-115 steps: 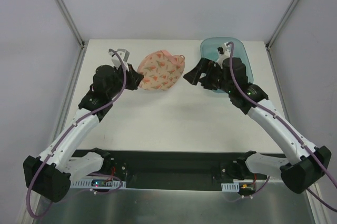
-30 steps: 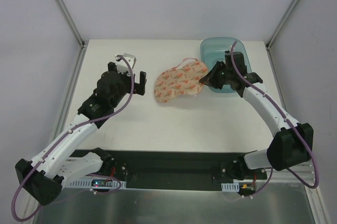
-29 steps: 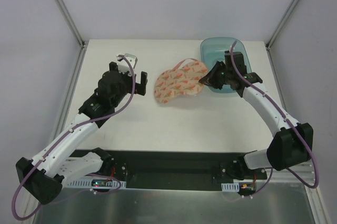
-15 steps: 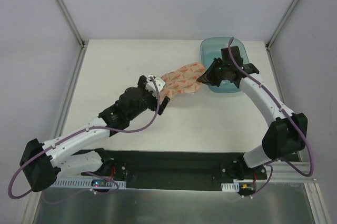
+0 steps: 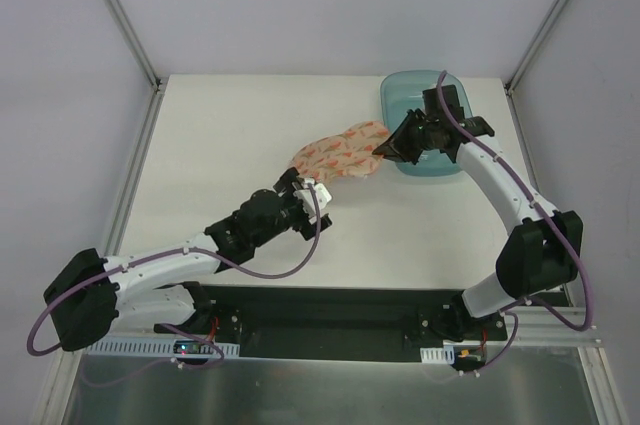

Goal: Unzip the laundry bag and remove the bra

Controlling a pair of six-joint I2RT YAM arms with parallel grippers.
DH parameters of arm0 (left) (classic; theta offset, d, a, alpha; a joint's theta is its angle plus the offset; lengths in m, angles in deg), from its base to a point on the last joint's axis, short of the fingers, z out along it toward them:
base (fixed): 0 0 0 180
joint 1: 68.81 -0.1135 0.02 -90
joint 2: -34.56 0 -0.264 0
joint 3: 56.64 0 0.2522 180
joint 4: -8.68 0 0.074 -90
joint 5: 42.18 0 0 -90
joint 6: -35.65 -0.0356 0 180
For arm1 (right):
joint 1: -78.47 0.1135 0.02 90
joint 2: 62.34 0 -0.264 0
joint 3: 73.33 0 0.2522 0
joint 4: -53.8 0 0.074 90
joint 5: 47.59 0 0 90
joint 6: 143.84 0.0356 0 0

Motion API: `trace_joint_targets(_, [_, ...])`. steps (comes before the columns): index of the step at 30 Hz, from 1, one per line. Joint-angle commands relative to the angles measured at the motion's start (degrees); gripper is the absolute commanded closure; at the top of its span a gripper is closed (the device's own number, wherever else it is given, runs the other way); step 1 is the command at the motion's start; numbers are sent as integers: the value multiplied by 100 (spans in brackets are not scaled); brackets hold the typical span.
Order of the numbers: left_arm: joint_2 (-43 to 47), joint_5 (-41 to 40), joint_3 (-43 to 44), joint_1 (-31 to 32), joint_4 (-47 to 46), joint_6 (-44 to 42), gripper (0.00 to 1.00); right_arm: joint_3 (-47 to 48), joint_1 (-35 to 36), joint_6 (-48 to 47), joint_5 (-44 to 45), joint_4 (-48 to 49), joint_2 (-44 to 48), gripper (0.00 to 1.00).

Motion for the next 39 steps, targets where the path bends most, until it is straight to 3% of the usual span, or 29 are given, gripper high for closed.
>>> trace_joint_targets(1, [26, 58, -73, 198, -744, -436, 1, 165, -71, 292, -399, 102, 21, 99])
trace_joint_targets(4, [-255, -521, 24, 514, -1217, -838, 1, 121, -53, 398, -513, 163, 29, 99])
trace_joint_targets(9, [-1520, -1507, 235, 1182, -2535, -2973, 1, 113, -71, 460, -618, 225, 21, 99])
trace_joint_targets(12, [-1907, -1674, 270, 1262, -3389, -3266, 1, 34, -62, 442, -627, 216, 47, 99])
trace_joint_targets(18, [-2023, -1736, 437, 1262, -3829, -3301, 1, -81, -71, 389, -583, 216, 179, 98])
trace_joint_targets(22, [-1751, -1614, 498, 1165, -3646, -3005, 1, -107, -62, 345, -618, 216, 196, 99])
trace_joint_targets(25, [-1496, -1174, 841, 858, -2429, -2285, 1, -107, -71, 354, -645, 234, 214, 99])
trace_joint_targets(28, [-1486, -849, 1052, 638, -1943, -2114, 1, -116, -62, 354, -645, 243, 284, 99])
trace_joint_targets(35, [-1802, -480, 1404, 401, -1642, -1877, 5, -151, -71, 372, -671, 260, 381, 99])
trace_joint_targets(39, [-1803, -269, 1395, 409, -1511, -1886, 2, -186, -71, 380, -671, 278, 434, 99])
